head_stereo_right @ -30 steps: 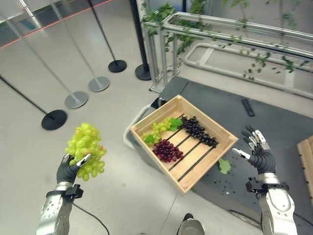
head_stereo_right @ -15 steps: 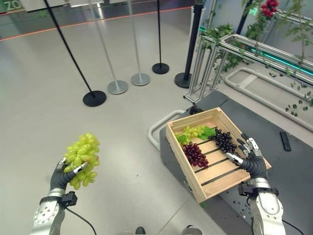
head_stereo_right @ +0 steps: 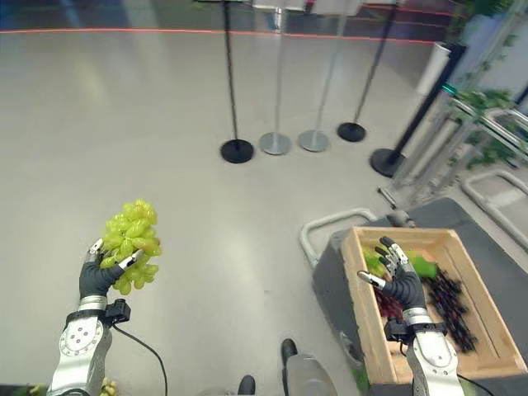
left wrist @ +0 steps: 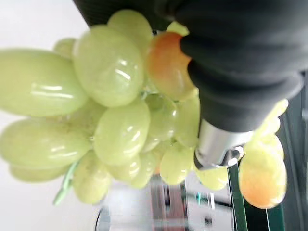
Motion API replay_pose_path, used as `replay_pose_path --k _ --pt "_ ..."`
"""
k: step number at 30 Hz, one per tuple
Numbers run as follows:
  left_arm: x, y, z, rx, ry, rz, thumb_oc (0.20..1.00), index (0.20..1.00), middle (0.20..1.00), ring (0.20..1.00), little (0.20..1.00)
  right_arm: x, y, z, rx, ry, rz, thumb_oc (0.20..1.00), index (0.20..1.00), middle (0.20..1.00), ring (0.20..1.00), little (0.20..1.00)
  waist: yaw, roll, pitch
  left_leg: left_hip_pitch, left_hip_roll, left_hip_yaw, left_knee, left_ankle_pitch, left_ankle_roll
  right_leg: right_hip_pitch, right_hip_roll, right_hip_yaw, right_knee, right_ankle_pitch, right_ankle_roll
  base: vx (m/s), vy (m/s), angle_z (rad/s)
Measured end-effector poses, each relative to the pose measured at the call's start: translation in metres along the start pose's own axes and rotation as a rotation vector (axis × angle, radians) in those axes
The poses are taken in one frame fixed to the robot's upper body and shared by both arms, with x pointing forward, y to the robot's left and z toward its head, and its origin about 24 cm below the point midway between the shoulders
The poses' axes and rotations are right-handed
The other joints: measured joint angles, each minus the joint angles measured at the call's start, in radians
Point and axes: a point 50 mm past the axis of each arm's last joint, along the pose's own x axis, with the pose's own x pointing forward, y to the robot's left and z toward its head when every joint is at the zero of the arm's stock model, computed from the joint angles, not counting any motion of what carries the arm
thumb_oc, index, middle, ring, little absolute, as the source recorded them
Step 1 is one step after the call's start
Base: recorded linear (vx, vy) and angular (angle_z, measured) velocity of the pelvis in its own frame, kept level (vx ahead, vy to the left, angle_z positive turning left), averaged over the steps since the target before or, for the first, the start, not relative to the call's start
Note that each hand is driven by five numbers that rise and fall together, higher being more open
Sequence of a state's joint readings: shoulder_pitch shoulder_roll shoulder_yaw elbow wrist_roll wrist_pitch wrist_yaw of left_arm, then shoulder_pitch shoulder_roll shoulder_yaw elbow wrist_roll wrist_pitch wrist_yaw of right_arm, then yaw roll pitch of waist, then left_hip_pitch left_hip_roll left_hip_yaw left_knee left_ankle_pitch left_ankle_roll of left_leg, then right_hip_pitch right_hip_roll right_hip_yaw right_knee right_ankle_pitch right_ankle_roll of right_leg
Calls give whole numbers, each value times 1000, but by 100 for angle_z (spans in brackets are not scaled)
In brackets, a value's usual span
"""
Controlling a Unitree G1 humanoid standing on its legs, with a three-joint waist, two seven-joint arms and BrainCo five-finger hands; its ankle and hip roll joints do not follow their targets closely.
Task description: Pick up the fruits from the basket on one side to the basket on the other side
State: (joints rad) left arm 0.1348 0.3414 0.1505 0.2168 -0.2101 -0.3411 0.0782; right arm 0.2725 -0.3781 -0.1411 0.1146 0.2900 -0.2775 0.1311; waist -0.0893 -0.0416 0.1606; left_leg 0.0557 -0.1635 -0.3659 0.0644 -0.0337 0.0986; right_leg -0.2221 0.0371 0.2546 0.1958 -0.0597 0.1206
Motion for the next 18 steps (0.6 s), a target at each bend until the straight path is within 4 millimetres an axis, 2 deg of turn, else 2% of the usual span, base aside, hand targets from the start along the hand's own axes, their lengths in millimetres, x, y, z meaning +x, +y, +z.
replay_pose_path --k 1,2,3,4,5,6,7,9,10,11,12,13,14,15,16,17,18 --pt "0 0 0 0 0 0 200 200 200 200 200 0 0 0 0 0 0 1000 1000 1000 1000 1000 0 0 0 0 0 0 0 0 0 0 0 0 0 0 0 47 -240 152" --pt "-2 -3 -1 3 4 -16 200 200 200 200 200 -4 -1 -4 11 18 -1 1000 1000 1000 1000 1000 -12 -35 -27 6 -25 -16 -4 -16 -13 26 -32 -20 -47 69 -52 31 -166 126" --pt "-3 -3 -2 -1 10 -15 200 200 200 200 200 -2 -1 -4 11 16 0 1000 1000 1000 1000 1000 -1 -35 -28 7 -20 -17 -7 -18 -17 32 -32 -25 -38 110 -79 67 -354 160" --pt "-6 -5 -5 -12 24 -9 200 200 200 200 200 4 -1 -3 12 10 -1 1000 1000 1000 1000 1000 13 -10 -32 9 1 -16 -5 -31 -37 48 -20 -49 -56 112 -88 36 -189 74" --pt "-7 -5 -7 -19 29 -5 200 200 200 200 200 12 1 4 17 -21 7 1000 1000 1000 1000 1000 38 5 -30 0 20 -20 -3 -33 -42 65 -10 -69 -59 110 -99 49 -365 80" --pt "-6 -10 -7 -40 28 -7 200 200 200 200 200 15 2 5 22 -29 5 1000 1000 1000 1000 1000 34 10 -33 0 22 -24 29 -53 -70 86 -11 -98 -78 104 -122 3 -255 76" --pt "-9 -12 -8 -52 33 -10 200 200 200 200 200 20 3 9 21 -49 11 1000 1000 1000 1000 1000 50 22 -34 -8 36 -32 32 -54 -80 104 -7 -128 -82 97 -127 5 -259 99" --pt "-8 -21 -7 -60 23 -55 200 200 200 200 200 19 -1 9 11 -48 -4 1000 1000 1000 1000 1000 26 24 -53 -9 67 -49 15 -64 -92 130 8 -178 -119 81 -145 -39 -244 115" --pt "-8 -21 -7 -60 24 -55 200 200 200 200 200 23 -1 13 12 -64 -5 1000 1000 1000 1000 1000 30 25 -53 -16 82 -49 12 -60 -92 134 15 -196 -124 84 -152 -45 -239 96" --pt "-10 -20 -9 -58 33 -53 200 200 200 200 200 23 -1 13 12 -64 -7 1000 1000 1000 1000 1000 42 22 -52 -26 90 -66 12 -58 -102 146 20 -216 -138 90 -162 -104 -214 79" --pt "-11 -20 -11 -58 42 -56 200 200 200 200 200 19 -4 11 5 -57 -15 1000 1000 1000 1000 1000 36 15 -55 -26 95 -78 19 -61 -120 161 22 -245 -166 92 -168 -117 -189 73" --pt "-12 -19 -11 -58 46 -52 200 200 200 200 200 21 -4 12 7 -63 -17 1000 1000 1000 1000 1000 52 18 -52 -42 102 -78 23 -62 -128 165 22 -268 -176 100 -175 -166 -235 108" --pt "-11 -19 -11 -62 44 -54 200 200 200 200 200 19 -6 13 17 -75 -29 1000 1000 1000 1000 1000 20 10 -49 -64 105 -85 32 -54 -146 175 19 -311 -198 103 -187 -115 -117 80" --pt "-11 -19 -11 -61 43 -55 200 200 200 200 200 19 -6 13 18 -72 -30 1000 1000 1000 1000 1000 15 8 -48 -67 109 -82 34 -55 -148 174 20 -320 -204 102 -191 -95 -76 108" --pt "-10 -19 -11 -59 45 -58 200 200 200 200 200 18 -7 13 16 -73 -37 1000 1000 1000 1000 1000 9 6 -42 -110 116 -47 34 -42 -161 177 11 -381 -221 111 -202 -69 -13 120" --pt "-7 -20 -10 -60 38 -60 200 200 200 200 200 18 -9 12 19 -71 -52 1000 1000 1000 1000 1000 -17 0 -33 -149 130 24 43 -47 -160 179 -4 -435 -238 113 -205 -70 21 121" --pt "-7 -21 -9 -59 36 -64 200 200 200 200 200 18 -9 12 21 -72 -60 1000 1000 1000 1000 1000 -27 -8 -29 -160 145 77 48 -46 -161 169 -10 -436 -234 103 -209 -91 34 78"
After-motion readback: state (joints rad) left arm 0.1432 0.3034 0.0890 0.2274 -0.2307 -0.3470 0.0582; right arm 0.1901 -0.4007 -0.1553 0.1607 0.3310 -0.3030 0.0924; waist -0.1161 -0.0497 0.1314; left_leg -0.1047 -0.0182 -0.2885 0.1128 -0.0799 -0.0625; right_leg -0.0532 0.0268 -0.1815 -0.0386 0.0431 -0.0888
